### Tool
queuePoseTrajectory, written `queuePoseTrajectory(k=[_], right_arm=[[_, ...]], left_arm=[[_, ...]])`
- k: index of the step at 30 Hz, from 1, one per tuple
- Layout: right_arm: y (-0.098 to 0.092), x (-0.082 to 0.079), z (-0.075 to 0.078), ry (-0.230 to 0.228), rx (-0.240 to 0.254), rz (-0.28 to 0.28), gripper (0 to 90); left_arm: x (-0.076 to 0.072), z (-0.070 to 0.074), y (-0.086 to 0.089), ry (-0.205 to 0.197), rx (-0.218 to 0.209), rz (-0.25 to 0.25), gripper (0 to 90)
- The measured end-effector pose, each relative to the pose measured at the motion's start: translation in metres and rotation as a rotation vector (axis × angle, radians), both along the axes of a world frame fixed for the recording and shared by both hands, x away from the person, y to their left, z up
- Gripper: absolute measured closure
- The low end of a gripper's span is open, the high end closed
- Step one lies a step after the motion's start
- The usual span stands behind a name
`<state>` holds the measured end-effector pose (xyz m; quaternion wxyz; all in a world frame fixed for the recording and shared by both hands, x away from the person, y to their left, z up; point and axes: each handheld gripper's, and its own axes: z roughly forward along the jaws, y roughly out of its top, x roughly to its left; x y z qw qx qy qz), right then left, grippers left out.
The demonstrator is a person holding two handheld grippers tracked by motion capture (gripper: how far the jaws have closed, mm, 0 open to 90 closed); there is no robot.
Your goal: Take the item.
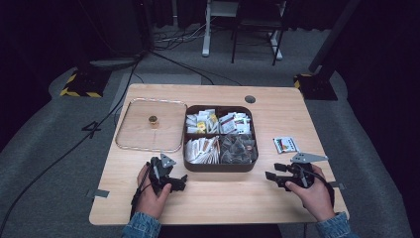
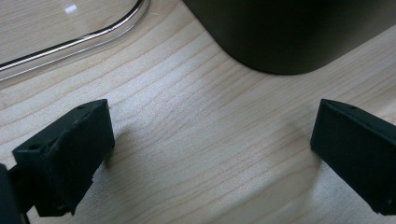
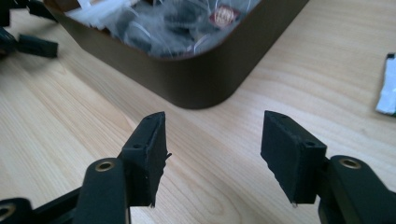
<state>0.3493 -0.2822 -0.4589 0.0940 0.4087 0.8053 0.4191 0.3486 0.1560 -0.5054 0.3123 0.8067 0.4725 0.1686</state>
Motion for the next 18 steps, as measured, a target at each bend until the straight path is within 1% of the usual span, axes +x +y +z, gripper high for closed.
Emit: queuePoseTrajectory(k=[6, 10, 12, 13, 16, 18], right_arm=[[0.009, -0.003, -0.022, -0.003, -0.052, 0.023, 37.5], [0.014, -0.004, -0.034, -0.042, -0.106, 0.038, 36.0], [0.016, -0.004, -0.039, -0.062, -0.141, 0.038, 34.9], [0.016, -0.004, -0.041, -0.076, -0.151, 0.038, 33.6], [0.018, -0.005, -0.045, -0.116, -0.167, 0.037, 28.2], [0.019, -0.004, -0.045, -0.112, -0.162, 0.044, 26.5]], left_arm=[[0.000, 0.000, 0.000, 0.000, 0.000, 0.000, 0.0], [0.000, 0.000, 0.000, 0.000, 0.000, 0.000, 0.0], [0.000, 0.000, 0.000, 0.000, 0.000, 0.000, 0.0], [0.000, 0.000, 0.000, 0.000, 0.000, 0.000, 0.0], [0.000, 0.000, 0.000, 0.000, 0.000, 0.000, 0.0], [0.000, 0.000, 0.000, 0.000, 0.000, 0.000, 0.0]])
